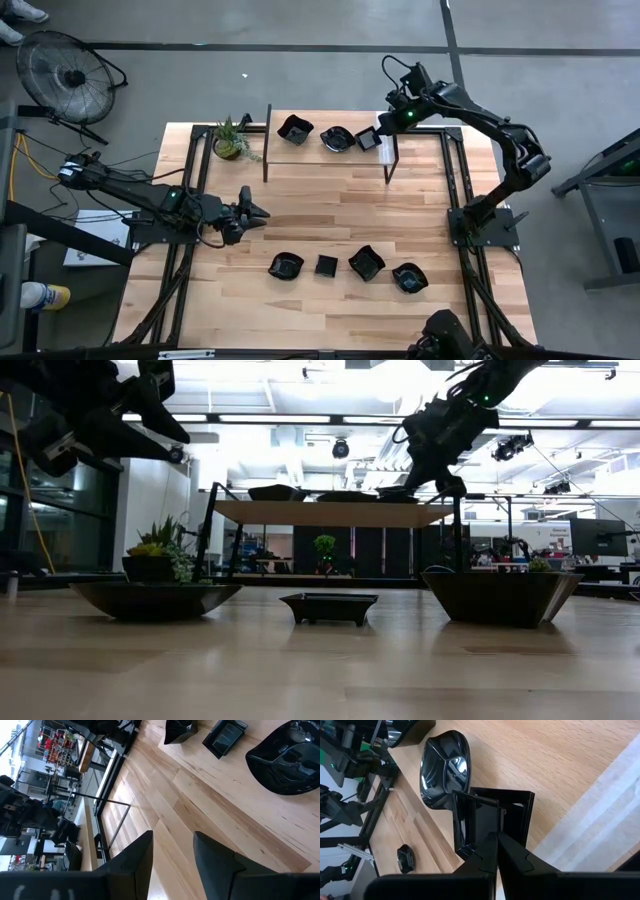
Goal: Pick & Place Mini shaped plates
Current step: Stack the black square plate on top of the black square plate on the shelf
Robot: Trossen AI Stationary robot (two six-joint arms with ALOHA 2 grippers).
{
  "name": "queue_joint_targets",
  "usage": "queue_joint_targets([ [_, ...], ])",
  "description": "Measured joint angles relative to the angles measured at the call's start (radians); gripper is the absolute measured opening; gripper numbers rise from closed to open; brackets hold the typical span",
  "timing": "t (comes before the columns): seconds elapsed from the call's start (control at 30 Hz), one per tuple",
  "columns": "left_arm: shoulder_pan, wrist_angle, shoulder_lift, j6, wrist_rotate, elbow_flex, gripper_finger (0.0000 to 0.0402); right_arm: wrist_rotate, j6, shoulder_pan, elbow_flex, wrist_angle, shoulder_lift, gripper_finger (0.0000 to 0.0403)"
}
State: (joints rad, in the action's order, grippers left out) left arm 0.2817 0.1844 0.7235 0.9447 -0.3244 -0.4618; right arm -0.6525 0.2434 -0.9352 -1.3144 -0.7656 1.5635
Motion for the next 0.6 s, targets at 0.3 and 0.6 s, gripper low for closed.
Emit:
queue_joint_targets([
  [0.3,0.0,0.0,0.0,0.0,0.0,0.0,0.0136,0.014,-0.017,0.0,0.0,0.003,0.0,0.0001],
  [0.6,0.0,0.0,0.0,0.0,-0.001,0.0,0.0136,0.028,-0.028,0.0,0.0,0.003,0.0,0.0004],
])
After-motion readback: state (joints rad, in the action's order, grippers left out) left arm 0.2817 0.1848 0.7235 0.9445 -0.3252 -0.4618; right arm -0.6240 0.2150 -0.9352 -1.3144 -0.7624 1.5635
